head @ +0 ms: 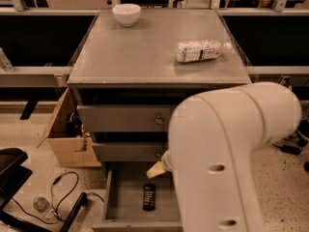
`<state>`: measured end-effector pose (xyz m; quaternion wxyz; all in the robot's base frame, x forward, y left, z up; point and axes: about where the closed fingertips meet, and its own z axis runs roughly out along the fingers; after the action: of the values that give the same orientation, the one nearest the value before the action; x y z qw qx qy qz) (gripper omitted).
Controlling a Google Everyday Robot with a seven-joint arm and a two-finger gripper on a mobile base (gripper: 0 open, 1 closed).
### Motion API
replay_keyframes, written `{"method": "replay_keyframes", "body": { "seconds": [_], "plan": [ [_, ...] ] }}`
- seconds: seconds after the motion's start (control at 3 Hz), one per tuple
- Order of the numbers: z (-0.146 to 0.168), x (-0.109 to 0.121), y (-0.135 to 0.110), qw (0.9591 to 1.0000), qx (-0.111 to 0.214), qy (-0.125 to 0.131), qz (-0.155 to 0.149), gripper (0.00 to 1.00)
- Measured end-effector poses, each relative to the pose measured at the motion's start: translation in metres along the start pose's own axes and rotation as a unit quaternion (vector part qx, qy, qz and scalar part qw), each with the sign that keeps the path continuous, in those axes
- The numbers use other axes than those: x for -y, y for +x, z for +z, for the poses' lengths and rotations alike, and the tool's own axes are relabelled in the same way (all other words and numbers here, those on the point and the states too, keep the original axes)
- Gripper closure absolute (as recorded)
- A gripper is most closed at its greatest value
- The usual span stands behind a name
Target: Pick rxbar chocolate from bottom drawer and place on counter
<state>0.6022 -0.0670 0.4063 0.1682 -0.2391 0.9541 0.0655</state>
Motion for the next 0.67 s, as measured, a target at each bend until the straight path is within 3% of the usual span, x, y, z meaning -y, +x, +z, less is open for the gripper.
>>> {"method": "replay_keyframes", "body": {
  "seconds": [0.33, 0.67],
  "plan": [
    [0.046, -0.026, 0.0, 0.9993, -0.026, 0.002, 0.028, 0.0],
    [0.106, -0.054, 0.024, 0.9958, -0.057, 0.006, 0.071, 0.0]
  ]
}}
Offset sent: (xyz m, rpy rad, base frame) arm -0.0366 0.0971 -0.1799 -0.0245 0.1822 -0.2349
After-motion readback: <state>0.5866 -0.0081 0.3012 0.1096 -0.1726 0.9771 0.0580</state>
